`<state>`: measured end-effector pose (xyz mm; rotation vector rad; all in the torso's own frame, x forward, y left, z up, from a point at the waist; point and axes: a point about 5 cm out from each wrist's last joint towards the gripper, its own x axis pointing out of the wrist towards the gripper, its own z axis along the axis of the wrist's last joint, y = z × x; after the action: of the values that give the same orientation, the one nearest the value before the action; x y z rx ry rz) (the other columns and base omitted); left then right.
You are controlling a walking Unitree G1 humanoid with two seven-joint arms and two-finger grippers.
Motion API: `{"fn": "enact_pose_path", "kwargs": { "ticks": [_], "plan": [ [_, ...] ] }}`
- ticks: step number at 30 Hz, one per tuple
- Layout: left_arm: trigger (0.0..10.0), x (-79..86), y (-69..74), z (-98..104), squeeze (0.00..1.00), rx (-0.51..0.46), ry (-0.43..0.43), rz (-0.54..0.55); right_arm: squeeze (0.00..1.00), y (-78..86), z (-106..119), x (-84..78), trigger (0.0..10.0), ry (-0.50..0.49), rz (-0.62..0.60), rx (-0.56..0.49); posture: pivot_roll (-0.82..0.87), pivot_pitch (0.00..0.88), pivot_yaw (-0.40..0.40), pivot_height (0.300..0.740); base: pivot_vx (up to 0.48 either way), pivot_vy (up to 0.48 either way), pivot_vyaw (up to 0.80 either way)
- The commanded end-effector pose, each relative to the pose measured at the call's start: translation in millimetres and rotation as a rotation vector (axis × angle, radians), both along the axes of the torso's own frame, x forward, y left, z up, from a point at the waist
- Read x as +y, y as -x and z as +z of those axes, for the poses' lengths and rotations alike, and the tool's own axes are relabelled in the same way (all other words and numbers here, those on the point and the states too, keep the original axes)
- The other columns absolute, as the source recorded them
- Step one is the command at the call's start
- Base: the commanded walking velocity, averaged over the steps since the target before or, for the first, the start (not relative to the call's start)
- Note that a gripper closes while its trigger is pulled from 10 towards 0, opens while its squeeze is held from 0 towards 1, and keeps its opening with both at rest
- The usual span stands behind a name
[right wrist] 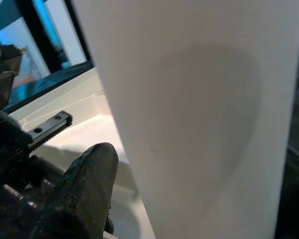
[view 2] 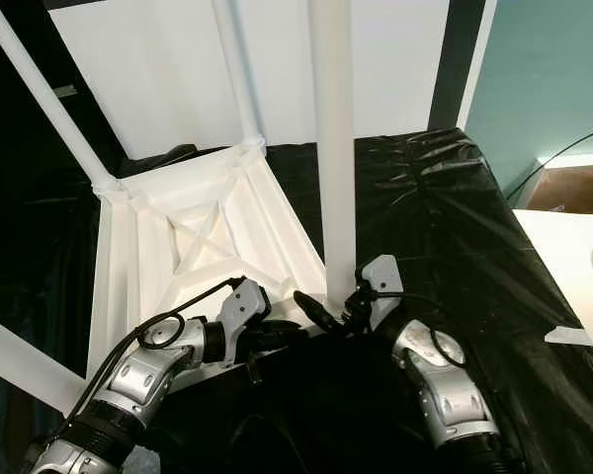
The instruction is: Building children table
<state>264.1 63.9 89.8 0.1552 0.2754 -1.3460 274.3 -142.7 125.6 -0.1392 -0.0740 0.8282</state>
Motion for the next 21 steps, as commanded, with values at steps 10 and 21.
{"fn": "enact_pose_path", "kwargs": {
  "ticks": [10,21],
  "plan": [
    [10.0,-0.9,23.7,-38,0.00,0.197,-0.002,-0.009,0.00,10.8,-6,-0.4,0.0,-0.031,0.083,0.086,-0.01,0.000,0.043,0.740,0.000,0.000,0.00],
    [10.0,-4.2,27.5,-40,0.00,0.209,-0.003,-0.024,0.00,6.7,-6,4.6,0.0,-0.225,-0.419,-0.115,-0.02,0.000,0.048,0.740,0.000,0.000,0.00]
  ]
}}
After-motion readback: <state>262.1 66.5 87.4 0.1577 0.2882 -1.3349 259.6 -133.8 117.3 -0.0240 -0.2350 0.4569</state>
